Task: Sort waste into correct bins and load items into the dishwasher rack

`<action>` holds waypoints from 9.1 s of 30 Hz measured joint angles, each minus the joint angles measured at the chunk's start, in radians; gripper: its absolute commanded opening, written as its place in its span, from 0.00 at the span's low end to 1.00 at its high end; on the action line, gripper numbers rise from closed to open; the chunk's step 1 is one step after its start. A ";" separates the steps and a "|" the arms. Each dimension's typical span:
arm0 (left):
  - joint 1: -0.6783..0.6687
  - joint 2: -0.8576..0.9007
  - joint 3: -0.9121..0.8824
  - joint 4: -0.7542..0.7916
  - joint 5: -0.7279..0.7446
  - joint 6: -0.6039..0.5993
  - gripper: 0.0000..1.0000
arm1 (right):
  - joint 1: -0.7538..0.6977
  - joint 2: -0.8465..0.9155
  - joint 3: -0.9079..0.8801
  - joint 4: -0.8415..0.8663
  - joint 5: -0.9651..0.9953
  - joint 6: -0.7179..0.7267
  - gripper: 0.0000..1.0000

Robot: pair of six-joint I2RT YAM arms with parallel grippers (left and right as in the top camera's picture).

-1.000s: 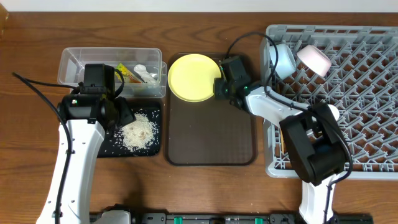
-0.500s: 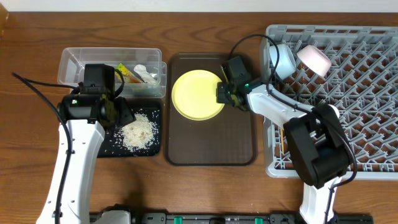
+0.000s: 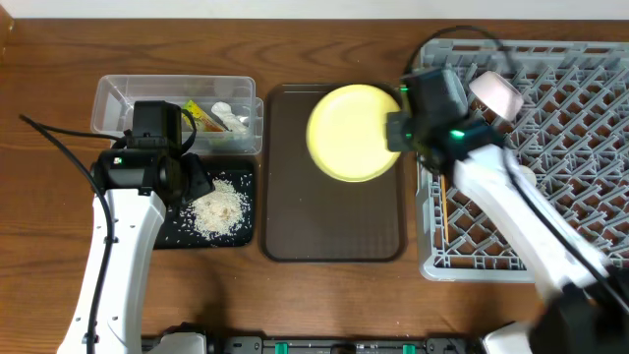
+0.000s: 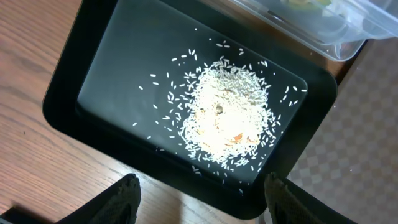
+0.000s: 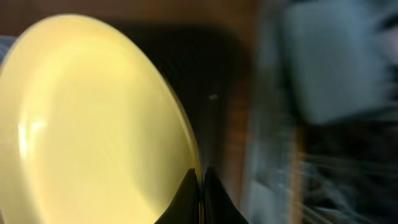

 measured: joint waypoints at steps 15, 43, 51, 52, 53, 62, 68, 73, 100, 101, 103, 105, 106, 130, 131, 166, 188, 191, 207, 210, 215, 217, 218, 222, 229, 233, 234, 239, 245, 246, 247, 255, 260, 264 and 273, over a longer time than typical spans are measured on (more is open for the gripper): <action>0.000 0.000 0.000 0.000 0.000 0.000 0.67 | -0.210 -0.249 0.000 -0.243 0.628 -0.123 0.01; 0.000 0.000 0.000 0.000 0.000 0.000 0.67 | -0.216 -0.138 -0.035 -0.254 0.692 -0.163 0.01; 0.000 0.000 0.000 0.000 0.000 0.000 0.67 | -0.216 -0.147 -0.036 -0.207 0.798 -0.183 0.01; 0.000 0.000 0.000 0.000 0.000 0.000 0.67 | -0.215 -0.149 -0.036 -0.208 0.799 -0.191 0.01; 0.000 0.000 0.000 0.000 0.000 0.000 0.67 | -0.214 -0.152 -0.036 -0.208 0.796 -0.203 0.01; 0.000 0.000 0.000 0.000 0.000 0.000 0.67 | -0.192 -0.156 -0.043 -0.219 0.692 -0.248 0.01; 0.000 0.000 0.000 0.000 0.000 0.000 0.67 | -0.189 -0.156 -0.048 -0.219 0.675 -0.248 0.01; 0.000 0.000 0.000 0.000 0.000 0.000 0.67 | -0.189 -0.156 -0.048 -0.212 0.610 -0.248 0.03; -0.135 0.000 0.000 -0.024 0.079 0.149 0.86 | -0.462 -0.310 -0.052 -0.342 -0.182 -0.072 1.00; -0.135 -0.001 0.000 -0.040 0.082 0.154 0.86 | -0.468 -0.310 -0.054 -0.363 -0.190 -0.079 0.99; -0.135 -0.009 -0.002 -0.061 0.086 0.159 0.86 | -0.469 -0.312 -0.063 -0.403 -0.208 -0.089 0.99; -0.135 -0.046 -0.022 -0.056 0.090 0.162 0.86 | -0.469 -0.323 -0.085 -0.407 -0.223 -0.095 0.99; -0.135 -0.076 -0.038 -0.055 0.092 0.162 0.86 | -0.469 -0.331 -0.100 -0.404 -0.225 -0.098 0.99; -0.153 -0.870 -0.211 0.113 0.097 0.158 0.93 | -0.467 -1.106 -0.532 -0.356 -0.137 -0.105 0.99; -0.153 -0.870 -0.211 0.113 0.097 0.158 0.93 | -0.467 -1.106 -0.532 -0.372 -0.137 -0.105 0.99; -0.153 -0.870 -0.217 0.113 0.097 0.158 0.93 | -0.397 -1.542 -1.072 0.433 -0.124 -0.132 0.99; -0.153 -0.870 -0.217 0.112 0.097 0.158 0.93 | -0.361 -1.555 -1.268 0.564 -0.145 -0.154 0.99; -0.153 -0.870 -0.218 0.113 0.097 0.158 0.93 | -0.361 -1.555 -1.268 0.564 -0.145 -0.154 0.99; -0.153 -0.870 -0.217 0.113 0.097 0.158 0.93 | -0.361 -1.555 -1.268 0.564 -0.145 -0.155 0.99; -0.153 -0.870 -0.217 0.100 0.095 0.163 0.93 | -0.361 -1.555 -1.268 0.564 -0.145 -0.155 0.99; -0.150 -0.871 -0.222 0.008 0.074 0.185 0.94 | -0.361 -1.555 -1.268 0.564 -0.145 -0.155 0.99; -0.138 -0.883 -0.248 0.032 0.071 0.188 0.94 | -0.361 -1.555 -1.268 0.564 -0.145 -0.155 0.99; -0.131 -0.895 -0.270 0.056 0.069 0.189 0.94 | -0.361 -1.555 -1.268 0.564 -0.145 -0.155 0.99; -0.113 -0.991 -0.410 0.200 0.058 0.192 0.94 | -0.361 -1.555 -1.268 0.565 -0.145 -0.155 0.99; -0.111 -1.243 -0.756 0.489 0.051 0.192 0.94 | -0.361 -1.555 -1.268 0.565 -0.145 -0.155 0.99; -0.111 -1.311 -0.920 0.689 0.051 0.192 0.94 | -0.361 -1.555 -1.268 0.565 -0.145 -0.155 0.99; -0.111 -1.314 -0.954 0.746 0.051 0.192 0.94 | -0.361 -1.555 -1.268 0.564 -0.145 -0.155 0.99; -0.111 -1.318 -1.093 1.008 0.051 0.227 0.94 | -0.361 -1.555 -1.268 0.564 -0.145 -0.155 0.99; -0.111 -1.318 -1.152 1.031 0.073 0.264 0.94 | -0.361 -1.556 -1.268 0.566 -0.145 -0.155 0.99; -0.111 -1.317 -1.151 1.030 0.078 0.272 0.94 | -0.361 -1.556 -1.268 0.565 -0.145 -0.155 0.99; -0.111 -1.318 -1.151 1.029 0.079 0.279 0.94 | -0.361 -1.556 -1.268 0.565 -0.145 -0.155 0.99; -0.111 -1.318 -1.151 1.029 0.087 0.311 0.94 | -0.361 -1.556 -1.268 0.565 -0.145 -0.155 0.99; -0.111 -1.318 -1.151 1.028 0.091 0.315 0.94 | -0.361 -1.556 -1.268 0.565 -0.145 -0.155 0.99; -0.111 -1.318 -1.151 1.027 0.094 0.316 0.94 | -0.361 -1.556 -1.268 0.565 -0.145 -0.155 0.99; -0.111 -1.318 -1.151 1.027 0.098 0.316 0.94 | -0.361 -1.556 -1.268 0.565 -0.145 -0.155 0.99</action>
